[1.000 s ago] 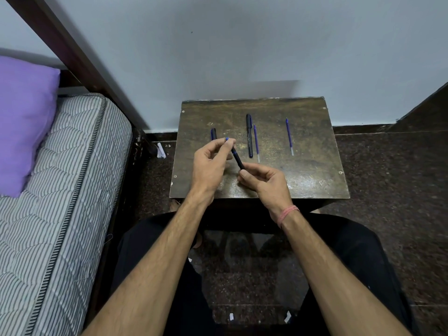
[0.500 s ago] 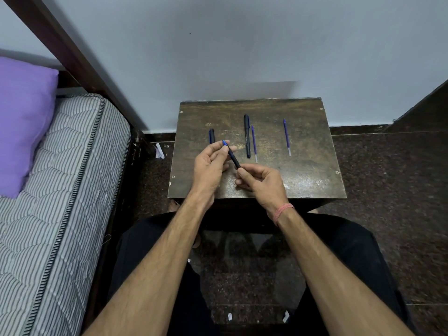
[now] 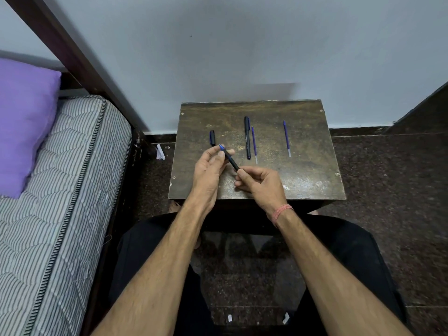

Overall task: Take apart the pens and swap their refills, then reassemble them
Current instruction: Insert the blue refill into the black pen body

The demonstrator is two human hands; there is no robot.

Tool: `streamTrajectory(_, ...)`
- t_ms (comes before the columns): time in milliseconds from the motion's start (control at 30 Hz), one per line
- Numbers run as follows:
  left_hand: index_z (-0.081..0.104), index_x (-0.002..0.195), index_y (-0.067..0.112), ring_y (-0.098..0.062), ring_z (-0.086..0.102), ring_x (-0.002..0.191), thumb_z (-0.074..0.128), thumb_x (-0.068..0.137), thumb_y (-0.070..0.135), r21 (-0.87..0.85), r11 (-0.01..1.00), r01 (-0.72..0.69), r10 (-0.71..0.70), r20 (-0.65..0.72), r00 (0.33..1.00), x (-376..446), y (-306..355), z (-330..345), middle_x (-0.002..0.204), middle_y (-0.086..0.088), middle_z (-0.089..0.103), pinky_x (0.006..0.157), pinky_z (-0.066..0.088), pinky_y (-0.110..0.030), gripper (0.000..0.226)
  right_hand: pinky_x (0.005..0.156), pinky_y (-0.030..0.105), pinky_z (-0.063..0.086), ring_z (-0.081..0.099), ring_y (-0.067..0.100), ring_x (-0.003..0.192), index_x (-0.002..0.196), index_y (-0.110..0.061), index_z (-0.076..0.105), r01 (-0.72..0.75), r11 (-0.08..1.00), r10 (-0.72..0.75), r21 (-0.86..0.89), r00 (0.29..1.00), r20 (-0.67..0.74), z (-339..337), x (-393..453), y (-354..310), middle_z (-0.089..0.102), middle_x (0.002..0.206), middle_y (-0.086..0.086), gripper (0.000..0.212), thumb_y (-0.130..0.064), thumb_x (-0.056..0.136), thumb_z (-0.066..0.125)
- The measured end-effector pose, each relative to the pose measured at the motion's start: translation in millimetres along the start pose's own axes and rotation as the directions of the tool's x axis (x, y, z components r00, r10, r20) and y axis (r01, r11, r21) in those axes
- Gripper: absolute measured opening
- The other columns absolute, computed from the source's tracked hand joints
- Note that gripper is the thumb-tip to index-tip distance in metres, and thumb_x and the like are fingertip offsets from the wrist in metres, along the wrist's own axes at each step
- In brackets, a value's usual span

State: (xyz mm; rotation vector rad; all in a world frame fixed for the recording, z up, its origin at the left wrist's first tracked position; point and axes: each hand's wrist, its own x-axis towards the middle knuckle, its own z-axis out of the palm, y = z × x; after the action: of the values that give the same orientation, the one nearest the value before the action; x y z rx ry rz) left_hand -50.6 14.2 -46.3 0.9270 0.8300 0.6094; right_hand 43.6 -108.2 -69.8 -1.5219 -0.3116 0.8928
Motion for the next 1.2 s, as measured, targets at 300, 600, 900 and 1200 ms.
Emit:
streamTrajectory(300,0.081,0.105,0.015,-0.005,0.067,0.087,0.077,0.104,0.015,-0.082,0.996,0.016,-0.021,-0.060,0.998,4.9,-7.3,3.4,0.089,0.006,0.076,0.094,0.054,-0.022,0.004,0.097,0.052,0.067,0.079,0.024,0.084,0.113,-0.005,0.083,0.005,1.000,-0.005,-0.023,1.000,0.008,3.1,-3.6,-4.6,0.083,0.095,0.015,0.012,-0.009,0.105,0.075)
streamTrajectory(600,0.074,0.116,0.012,-0.006,0.078,0.102,0.065,0.111,0.012,-0.066,0.998,0.002,-0.004,-0.034,0.999,3.7,-8.4,3.1,0.103,0.000,0.086,0.089,0.058,-0.018,0.010,0.102,0.063,0.063,0.074,0.028,0.085,0.120,0.007,0.078,-0.026,0.999,0.026,-0.019,1.000,0.015,4.6,-4.9,-9.4,0.077,0.093,0.019,0.021,-0.008,0.109,0.069)
streamTrajectory(900,0.076,0.122,0.011,-0.009,0.075,0.106,0.077,0.104,0.011,-0.064,0.997,0.032,-0.037,-0.073,0.997,8.9,-8.3,3.2,0.102,0.004,0.085,0.107,0.056,-0.025,0.019,0.096,0.052,0.066,0.075,0.016,0.078,0.118,0.002,0.080,-0.030,0.996,0.033,-0.081,0.999,0.027,2.9,-3.0,-8.4,0.076,0.087,0.009,0.022,-0.012,0.112,0.064)
streamTrajectory(1200,0.076,0.110,0.015,-0.011,0.072,0.102,0.082,0.101,0.017,-0.079,0.997,0.007,-0.017,-0.118,0.993,6.3,-9.9,8.5,0.100,0.000,0.080,0.099,0.058,-0.026,0.011,0.078,0.034,0.069,0.074,0.016,0.070,0.120,0.001,0.077,-0.008,0.994,0.013,-0.112,0.999,0.039,5.3,-5.9,-12.7,0.073,0.086,0.015,0.027,-0.017,0.116,0.058)
